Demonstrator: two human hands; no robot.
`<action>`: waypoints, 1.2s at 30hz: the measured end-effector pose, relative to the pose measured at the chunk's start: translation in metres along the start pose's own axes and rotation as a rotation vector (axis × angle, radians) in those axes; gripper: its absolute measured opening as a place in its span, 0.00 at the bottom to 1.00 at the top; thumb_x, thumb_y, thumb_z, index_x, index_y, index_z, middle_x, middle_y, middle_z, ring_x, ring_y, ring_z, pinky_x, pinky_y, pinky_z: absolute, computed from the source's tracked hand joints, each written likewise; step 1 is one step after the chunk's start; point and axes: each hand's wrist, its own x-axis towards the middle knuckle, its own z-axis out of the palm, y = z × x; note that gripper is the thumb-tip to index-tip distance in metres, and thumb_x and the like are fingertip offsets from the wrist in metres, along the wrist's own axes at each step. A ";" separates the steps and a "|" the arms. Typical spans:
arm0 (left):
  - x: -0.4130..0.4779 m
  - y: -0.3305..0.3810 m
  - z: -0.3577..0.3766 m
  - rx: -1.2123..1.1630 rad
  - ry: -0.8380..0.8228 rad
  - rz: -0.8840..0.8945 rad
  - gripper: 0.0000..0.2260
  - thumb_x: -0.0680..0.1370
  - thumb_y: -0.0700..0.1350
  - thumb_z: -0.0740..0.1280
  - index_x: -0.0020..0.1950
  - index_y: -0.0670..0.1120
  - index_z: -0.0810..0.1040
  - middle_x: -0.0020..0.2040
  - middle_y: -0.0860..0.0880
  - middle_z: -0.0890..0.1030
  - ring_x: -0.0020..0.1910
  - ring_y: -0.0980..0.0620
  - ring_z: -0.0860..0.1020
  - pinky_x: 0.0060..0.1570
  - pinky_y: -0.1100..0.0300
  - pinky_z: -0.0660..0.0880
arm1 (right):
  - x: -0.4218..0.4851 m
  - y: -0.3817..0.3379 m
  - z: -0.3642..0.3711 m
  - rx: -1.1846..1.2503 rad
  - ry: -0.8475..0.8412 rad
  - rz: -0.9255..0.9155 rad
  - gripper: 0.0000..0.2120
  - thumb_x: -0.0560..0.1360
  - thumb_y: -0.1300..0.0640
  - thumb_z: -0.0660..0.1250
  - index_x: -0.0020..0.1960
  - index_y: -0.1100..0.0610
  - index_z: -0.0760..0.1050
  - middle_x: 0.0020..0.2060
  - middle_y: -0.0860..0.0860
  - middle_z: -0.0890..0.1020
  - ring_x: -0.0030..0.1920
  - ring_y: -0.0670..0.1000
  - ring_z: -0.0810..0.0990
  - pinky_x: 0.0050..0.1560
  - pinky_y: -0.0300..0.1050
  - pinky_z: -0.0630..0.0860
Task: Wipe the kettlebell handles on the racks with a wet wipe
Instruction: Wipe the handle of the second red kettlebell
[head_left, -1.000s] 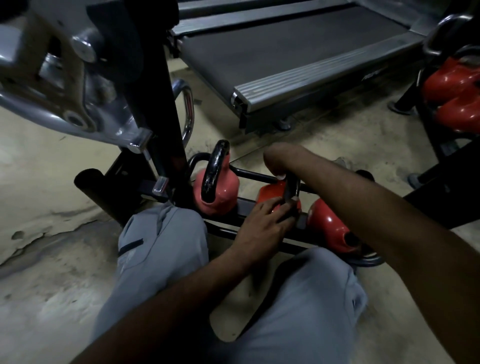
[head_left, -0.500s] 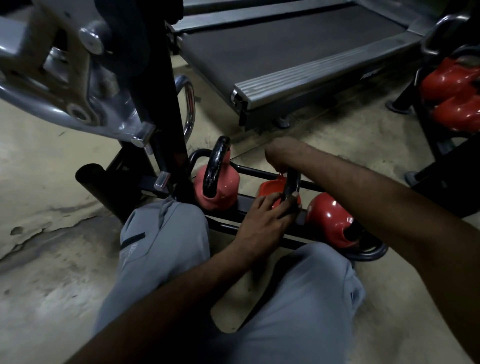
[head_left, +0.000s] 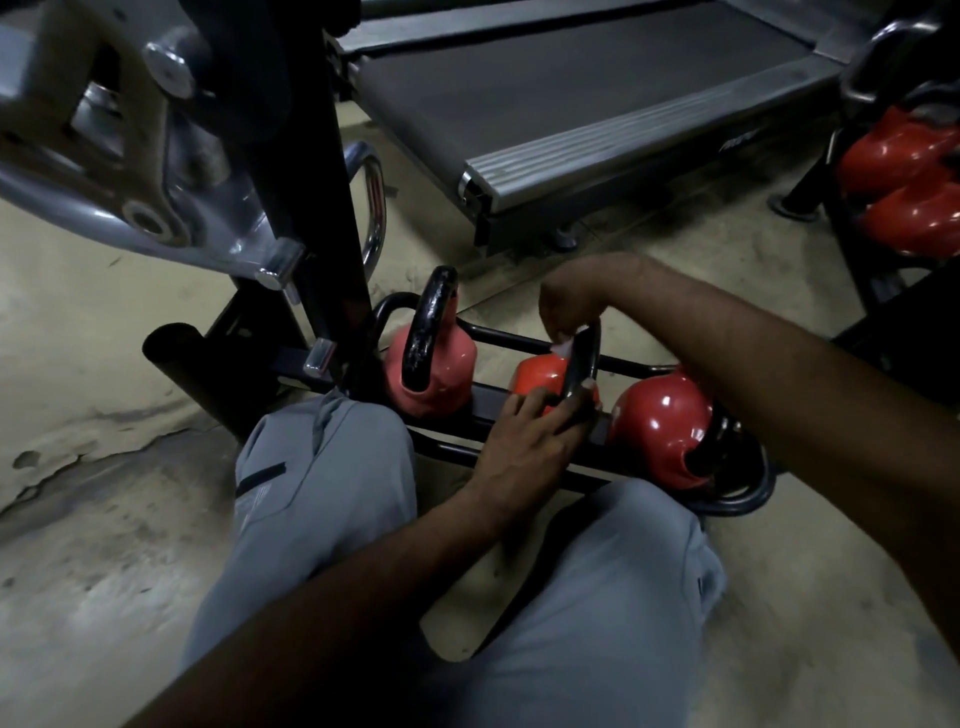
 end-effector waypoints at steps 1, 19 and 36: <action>0.000 0.000 -0.001 -0.006 -0.019 0.000 0.25 0.72 0.43 0.58 0.71 0.49 0.70 0.76 0.47 0.67 0.57 0.40 0.73 0.49 0.49 0.71 | -0.002 0.003 0.003 0.022 0.000 -0.027 0.07 0.74 0.55 0.71 0.51 0.52 0.84 0.46 0.48 0.84 0.44 0.48 0.80 0.41 0.41 0.74; 0.003 0.000 0.004 -0.061 0.016 -0.028 0.24 0.73 0.42 0.63 0.70 0.46 0.74 0.73 0.48 0.71 0.52 0.44 0.73 0.50 0.51 0.73 | -0.011 0.025 0.106 1.856 0.627 0.411 0.12 0.76 0.73 0.61 0.39 0.60 0.77 0.36 0.57 0.81 0.35 0.52 0.81 0.31 0.41 0.80; 0.006 -0.001 0.004 -0.046 0.130 -0.020 0.20 0.74 0.44 0.66 0.66 0.48 0.78 0.71 0.50 0.74 0.55 0.45 0.72 0.59 0.49 0.67 | -0.017 -0.008 0.144 2.596 0.505 0.187 0.06 0.80 0.62 0.60 0.51 0.60 0.76 0.36 0.56 0.82 0.41 0.53 0.80 0.44 0.50 0.77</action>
